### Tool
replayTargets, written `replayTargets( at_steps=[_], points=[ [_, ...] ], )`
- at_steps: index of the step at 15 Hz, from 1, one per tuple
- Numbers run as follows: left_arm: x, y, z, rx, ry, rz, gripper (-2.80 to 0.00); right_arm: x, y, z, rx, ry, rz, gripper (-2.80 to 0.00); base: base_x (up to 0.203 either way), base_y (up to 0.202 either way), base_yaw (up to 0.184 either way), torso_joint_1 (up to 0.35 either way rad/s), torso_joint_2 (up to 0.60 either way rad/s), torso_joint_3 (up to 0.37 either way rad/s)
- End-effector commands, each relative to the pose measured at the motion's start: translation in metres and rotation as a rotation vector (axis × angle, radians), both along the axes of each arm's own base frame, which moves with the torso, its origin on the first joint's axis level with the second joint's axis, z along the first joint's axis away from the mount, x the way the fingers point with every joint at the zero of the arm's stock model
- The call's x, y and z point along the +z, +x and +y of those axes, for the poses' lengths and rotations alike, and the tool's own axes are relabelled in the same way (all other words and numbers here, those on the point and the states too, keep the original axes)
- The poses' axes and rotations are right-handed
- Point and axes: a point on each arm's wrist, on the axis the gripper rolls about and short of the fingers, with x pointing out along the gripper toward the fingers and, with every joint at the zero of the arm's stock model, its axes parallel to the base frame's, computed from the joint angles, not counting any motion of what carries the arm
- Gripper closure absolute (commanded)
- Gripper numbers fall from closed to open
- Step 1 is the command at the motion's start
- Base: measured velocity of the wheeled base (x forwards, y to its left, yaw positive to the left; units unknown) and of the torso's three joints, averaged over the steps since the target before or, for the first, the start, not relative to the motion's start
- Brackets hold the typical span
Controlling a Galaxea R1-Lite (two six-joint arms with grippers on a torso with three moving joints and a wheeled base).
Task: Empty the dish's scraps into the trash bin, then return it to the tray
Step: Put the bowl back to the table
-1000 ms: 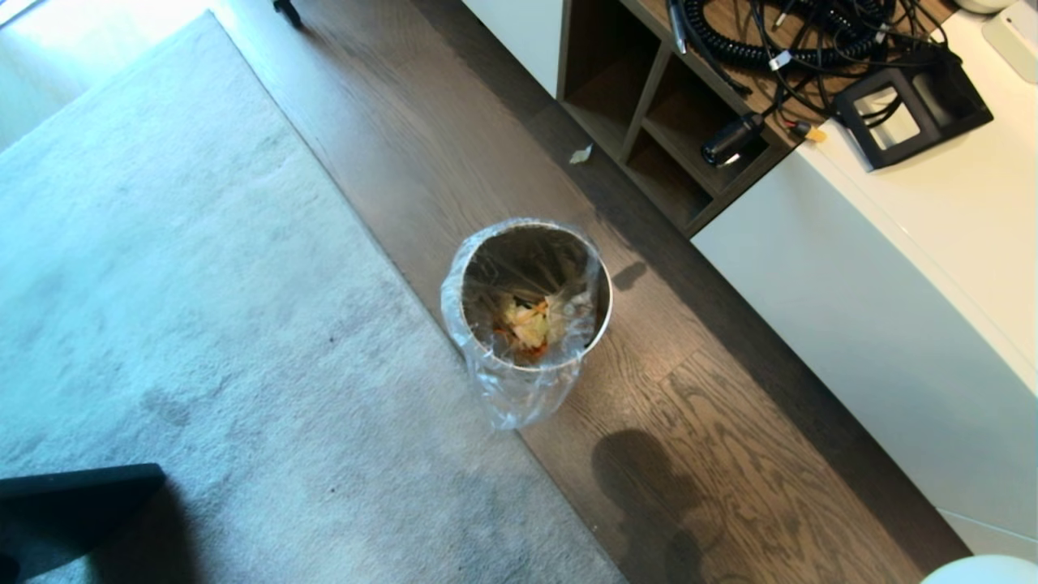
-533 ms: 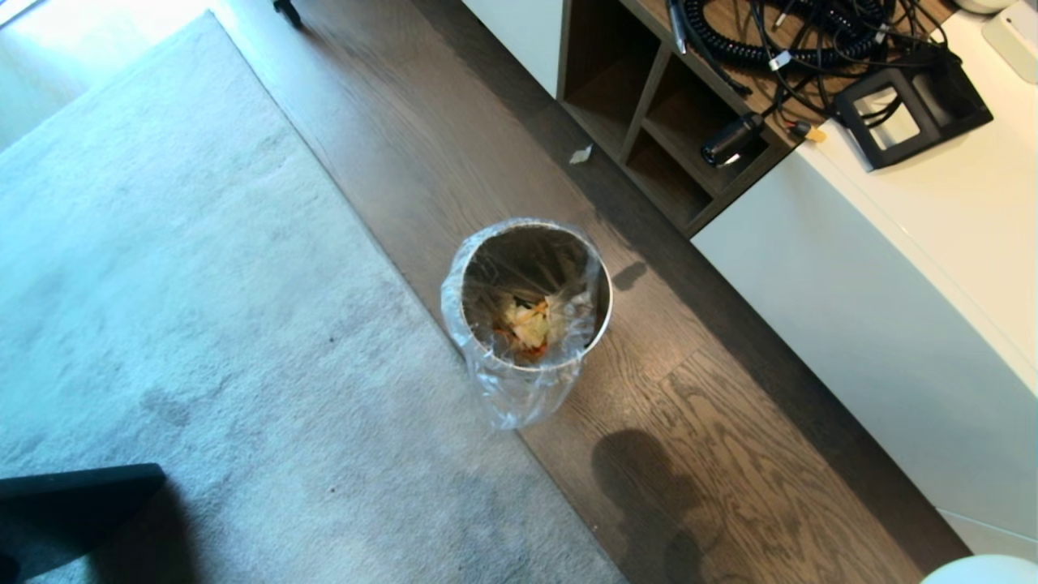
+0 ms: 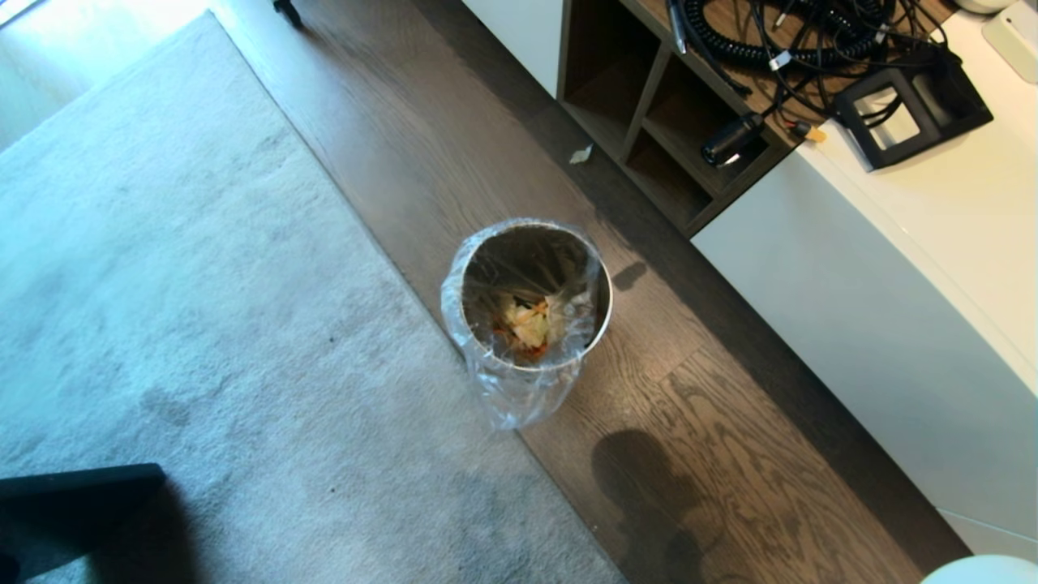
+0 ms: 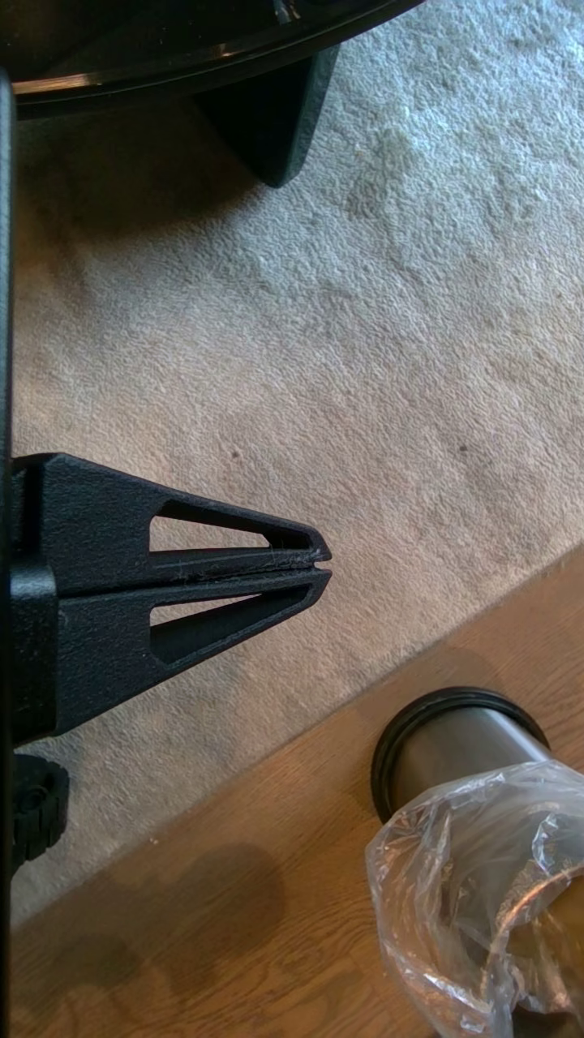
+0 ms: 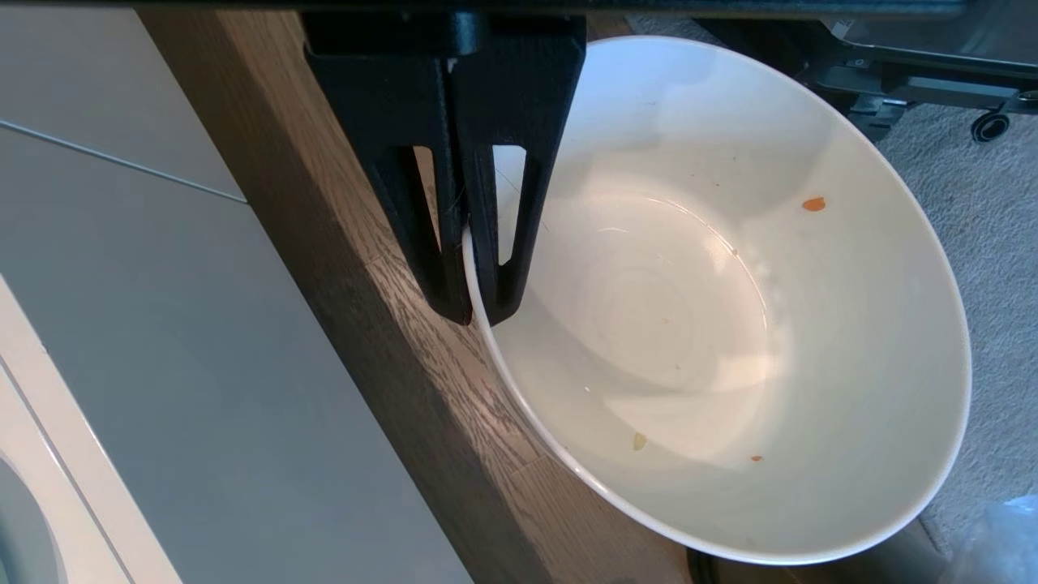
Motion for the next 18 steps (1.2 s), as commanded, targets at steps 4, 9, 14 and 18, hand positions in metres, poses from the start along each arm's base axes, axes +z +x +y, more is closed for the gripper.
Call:
replayTargets(
  at_steps=[4, 9, 14, 18],
  points=[
    [0.0001, 0.0, 0.0, 0.0, -0.001, -0.001, 0.0, 0.0, 0.0003, 0.0, 0.0, -0.001, 0.003, 0.0, 0.0, 0.0, 0.0, 0.0, 0.0, 0.0],
    [0.0001, 0.0, 0.0, 0.0, 0.002, -0.001, 0.0, 0.0, 0.0003, 0.0, 0.0, -0.001, 0.003, 0.0, 0.0, 0.0, 0.0, 0.0, 0.0, 0.0],
    [0.0001, 0.0, 0.0, 0.0, 0.001, -0.001, 0.0, 0.0001, 0.0003, 0.0, 0.001, -0.001, 0.002, 0.0, 0.0, 0.0, 0.0, 0.001, 0.0, 0.046],
    [0.0001, 0.0, 0.0, 0.0, -0.001, -0.001, 0.0, 0.0001, 0.0003, 0.0, 0.0, -0.001, 0.003, 0.0, 0.0, 0.0, 0.0, 0.0, 0.0, 0.184]
  ],
)
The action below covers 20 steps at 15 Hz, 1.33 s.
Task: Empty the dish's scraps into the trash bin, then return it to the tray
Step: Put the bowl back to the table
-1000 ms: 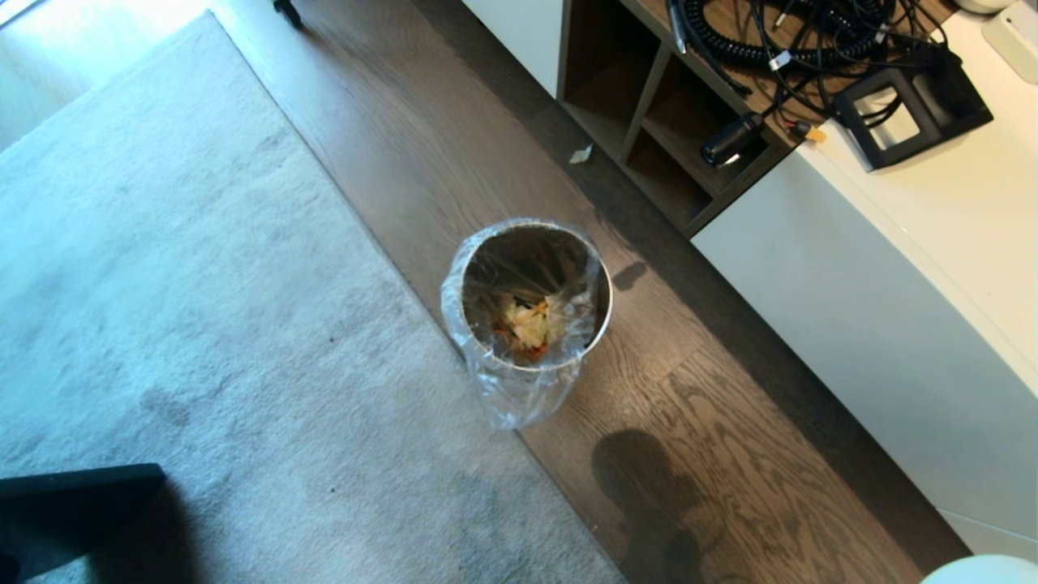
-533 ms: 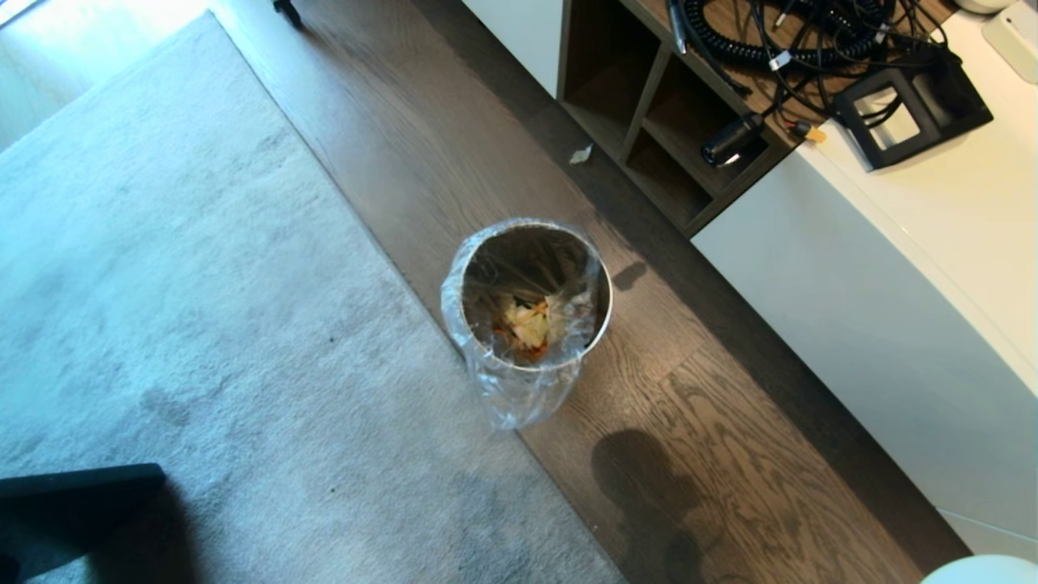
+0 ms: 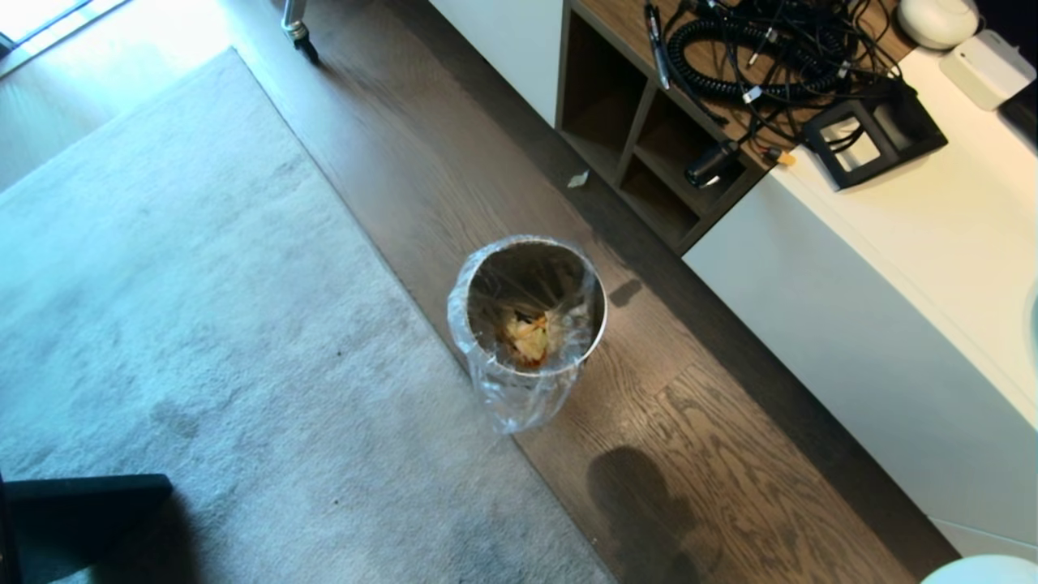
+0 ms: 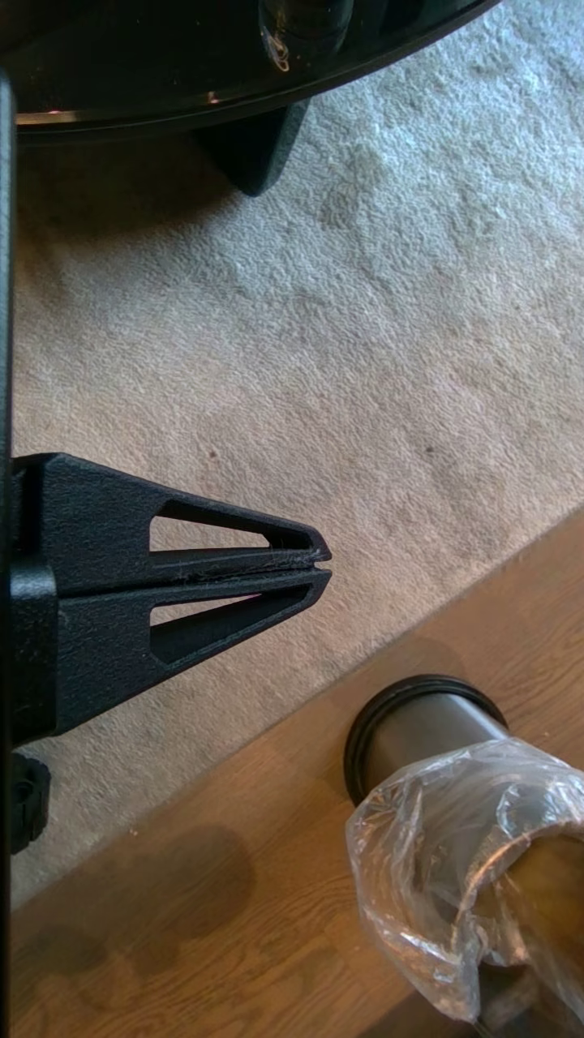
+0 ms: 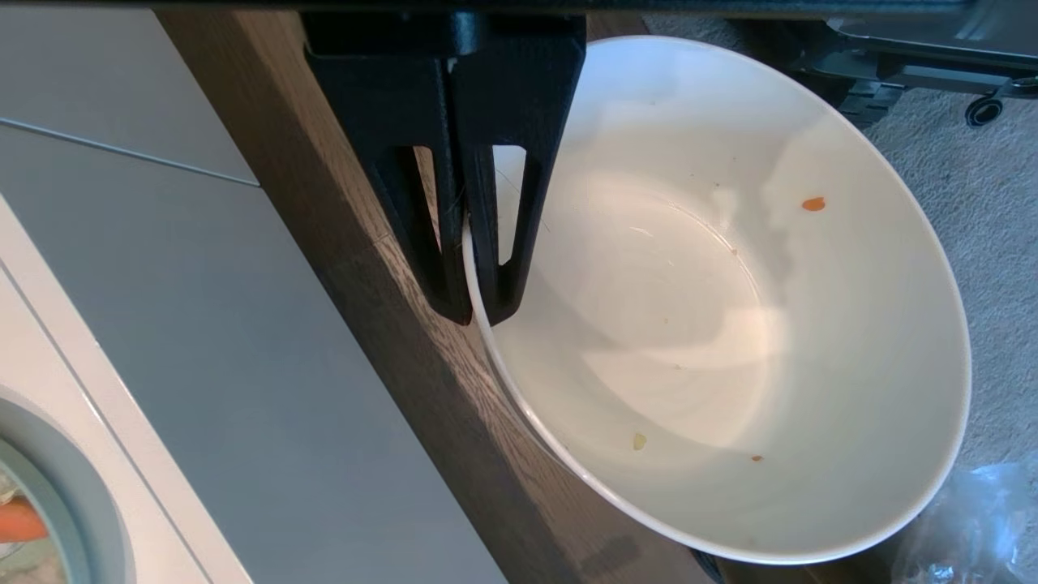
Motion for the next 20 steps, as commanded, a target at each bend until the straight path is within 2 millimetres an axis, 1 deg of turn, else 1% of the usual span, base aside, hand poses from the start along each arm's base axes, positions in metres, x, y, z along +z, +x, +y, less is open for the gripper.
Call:
replayTargets(
  at_steps=[1, 20],
  points=[
    [0.0, 0.0, 0.0, 0.0, -0.002, -0.001, 0.0, 0.0001, 0.0001, 0.0, 0.0, -0.003, 0.001, 0.0, 0.0, 0.0, 0.0, 0.005, 0.0, 0.198],
    [0.0, 0.0, 0.0, 0.0, -0.002, -0.001, 0.0, 0.0001, 0.0001, 0.0, 0.0, -0.001, 0.001, 0.0, 0.0, 0.0, 0.0, 0.002, 0.0, 0.204]
  ],
)
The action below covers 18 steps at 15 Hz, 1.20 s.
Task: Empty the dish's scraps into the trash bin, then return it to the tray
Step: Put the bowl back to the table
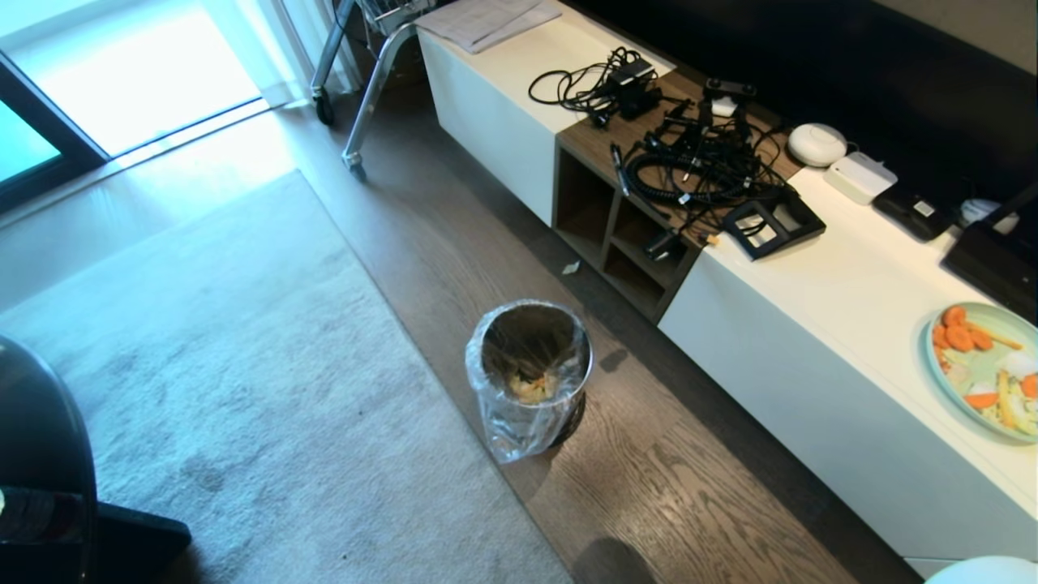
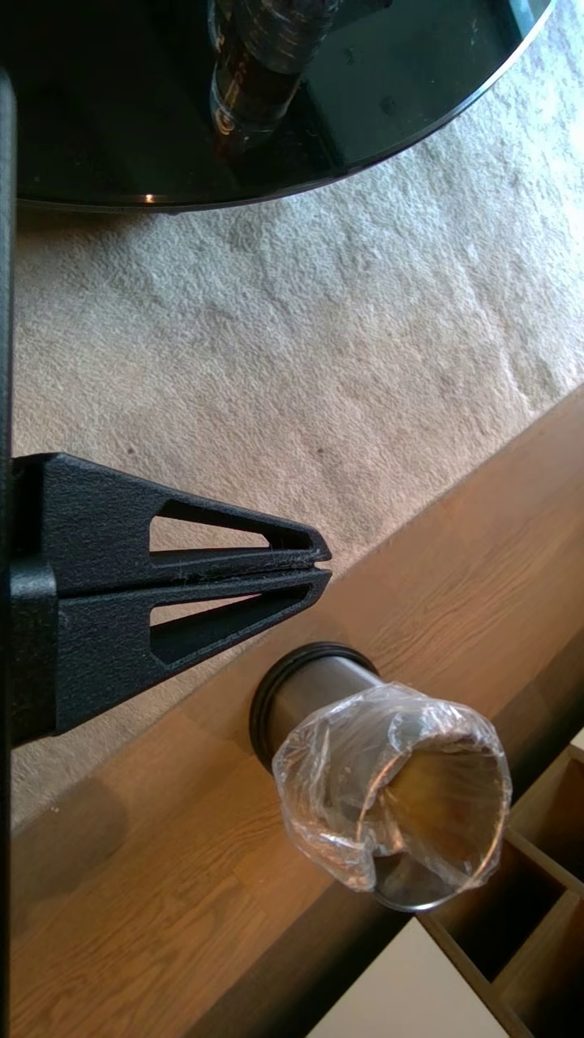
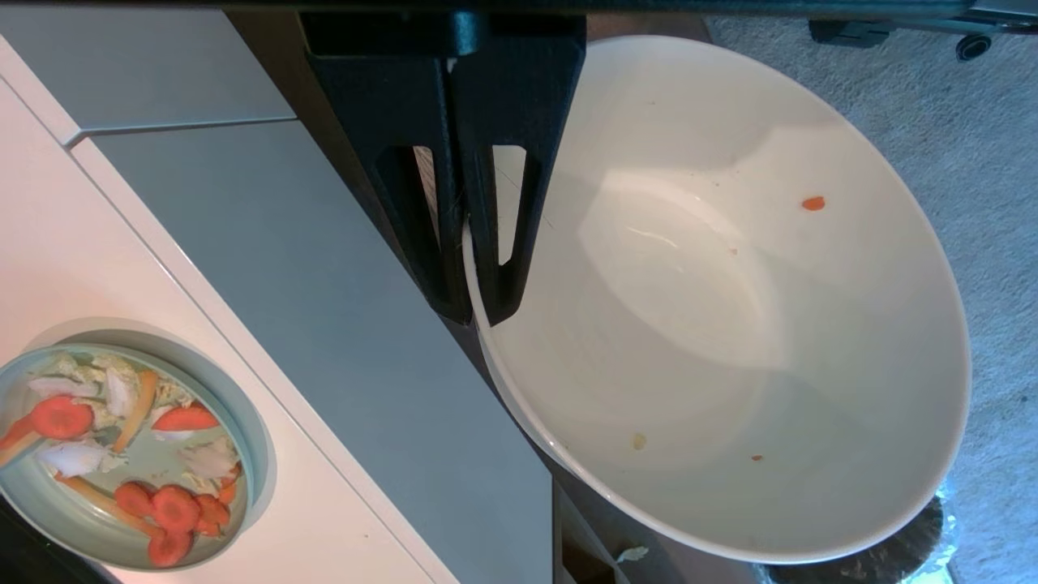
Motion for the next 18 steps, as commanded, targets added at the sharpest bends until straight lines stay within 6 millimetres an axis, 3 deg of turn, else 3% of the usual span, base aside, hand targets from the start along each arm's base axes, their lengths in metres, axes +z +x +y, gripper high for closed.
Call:
replayTargets(
  at_steps=[1, 18],
  points=[
    [0.0001, 0.0, 0.0, 0.0, -0.001, -0.001, 0.0, 0.0, 0.0001, 0.0, 0.001, -0.001, 0.001, 0.0, 0.0, 0.0, 0.0, -0.006, 0.0, 0.202],
    [0.0001, 0.0, 0.0, 0.0, -0.002, -0.001, 0.0, 0.0, 0.0001, 0.0, 0.0, -0.001, 0.001, 0.0, 0.0, 0.0, 0.0, 0.002, 0.0, 0.203]
  ],
)
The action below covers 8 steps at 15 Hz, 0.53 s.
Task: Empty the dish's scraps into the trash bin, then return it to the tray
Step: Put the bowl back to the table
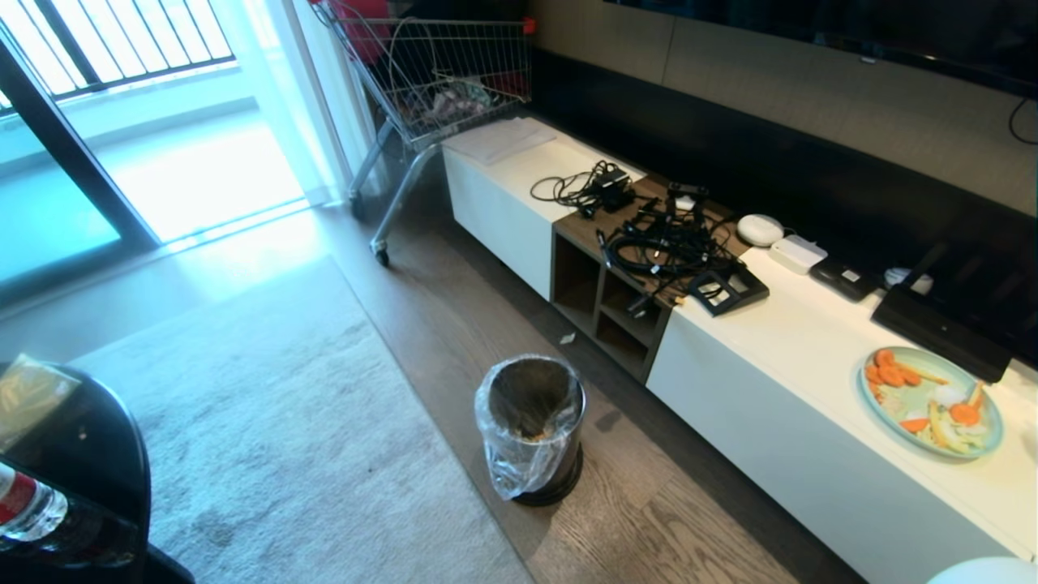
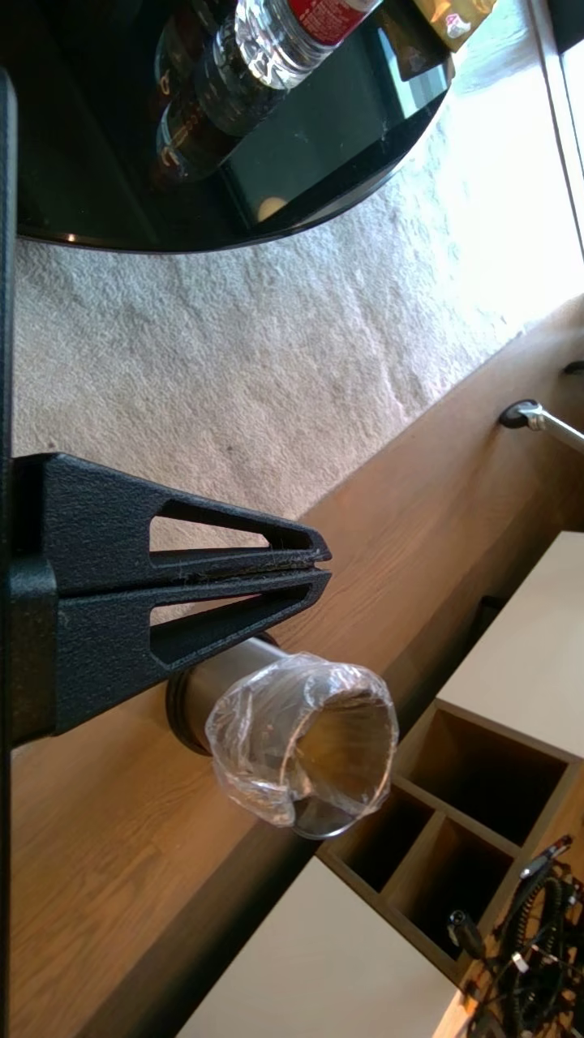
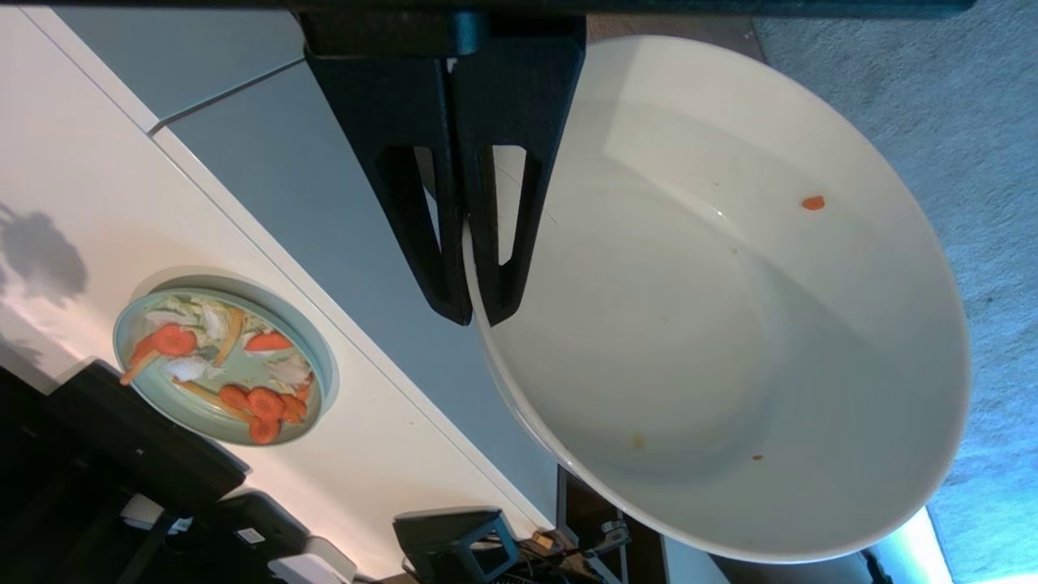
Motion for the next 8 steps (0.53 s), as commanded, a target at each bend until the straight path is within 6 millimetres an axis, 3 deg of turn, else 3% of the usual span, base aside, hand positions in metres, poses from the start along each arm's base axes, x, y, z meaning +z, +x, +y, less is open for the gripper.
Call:
replayTargets(
  at_steps=[1, 8],
  points=[
    [0.0001, 0.0, 0.0, 0.0, -0.002, -0.001, 0.0, 0.0, 0.0001, 0.0, 0.001, -0.001, 0.002, 0.0, 0.0, 0.0, 0.0, 0.005, 0.01, 0.211],
    [0.0001, 0.0, 0.0, 0.0, -0.002, -0.001, 0.0, 0.0, 0.0001, 0.0, 0.001, -0.002, 0.002, 0.0, 0.0, 0.0, 0.0, 0.002, 0.0, 0.204]
  ],
)
